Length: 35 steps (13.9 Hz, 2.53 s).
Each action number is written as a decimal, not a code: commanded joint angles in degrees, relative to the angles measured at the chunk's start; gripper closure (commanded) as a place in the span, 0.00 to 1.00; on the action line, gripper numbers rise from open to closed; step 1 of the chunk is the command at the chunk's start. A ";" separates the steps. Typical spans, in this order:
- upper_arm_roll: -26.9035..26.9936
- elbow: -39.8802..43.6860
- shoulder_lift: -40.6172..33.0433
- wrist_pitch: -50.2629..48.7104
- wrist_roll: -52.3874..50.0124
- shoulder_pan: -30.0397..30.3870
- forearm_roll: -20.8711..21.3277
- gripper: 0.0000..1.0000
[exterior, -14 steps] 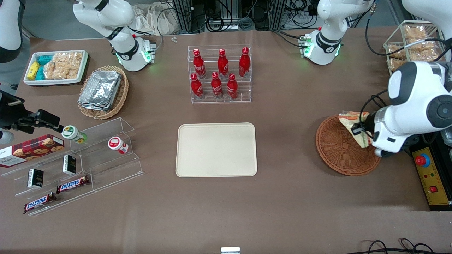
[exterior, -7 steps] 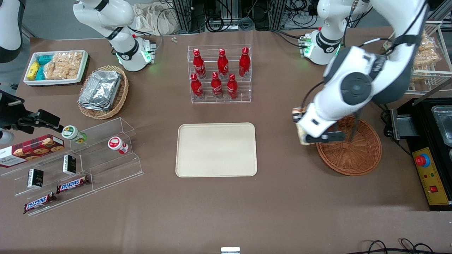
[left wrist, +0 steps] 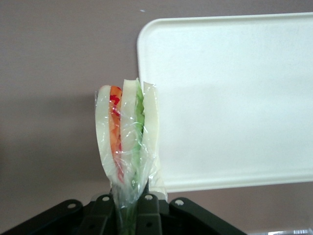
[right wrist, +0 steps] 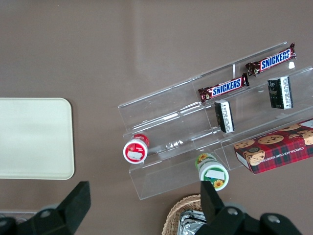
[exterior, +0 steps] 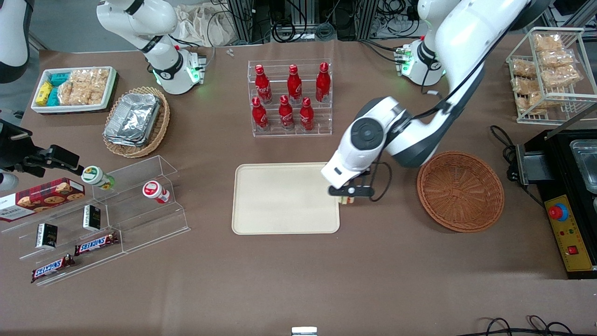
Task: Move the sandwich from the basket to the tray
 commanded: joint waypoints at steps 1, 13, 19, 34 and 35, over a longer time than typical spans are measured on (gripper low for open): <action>0.55 7.95 7.93 -0.82 -2.47 -3.30 5.03 1.00; 6.97 11.75 6.48 -8.16 -11.68 -8.68 4.61 0.00; 7.05 11.31 -2.76 -26.56 -9.00 -5.52 -0.40 0.00; 17.75 10.69 -14.80 -31.40 20.87 9.27 -7.95 0.00; 21.34 10.69 -15.68 -31.40 24.12 7.25 -9.62 0.00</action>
